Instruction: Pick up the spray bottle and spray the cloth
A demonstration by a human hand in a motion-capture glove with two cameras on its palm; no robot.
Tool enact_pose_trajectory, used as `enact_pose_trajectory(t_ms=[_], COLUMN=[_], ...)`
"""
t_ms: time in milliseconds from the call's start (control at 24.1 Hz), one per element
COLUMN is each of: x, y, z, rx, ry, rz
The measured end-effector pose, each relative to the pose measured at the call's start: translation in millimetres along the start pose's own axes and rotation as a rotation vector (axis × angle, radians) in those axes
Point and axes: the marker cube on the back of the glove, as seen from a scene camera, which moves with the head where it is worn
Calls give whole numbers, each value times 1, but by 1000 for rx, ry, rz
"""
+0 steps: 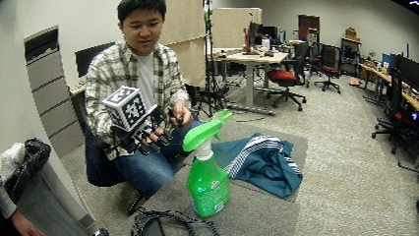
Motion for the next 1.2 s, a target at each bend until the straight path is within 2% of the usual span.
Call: enact_pose_trajectory(t_ms=[166,373,952,1201], x=[21,33,32,31], y=[-47,-83,-141,-149], z=[-9,-10,14,30], rx=[102,154,162,258], ry=[-89,-121,-401,-548], rz=[78,89,21,-8])
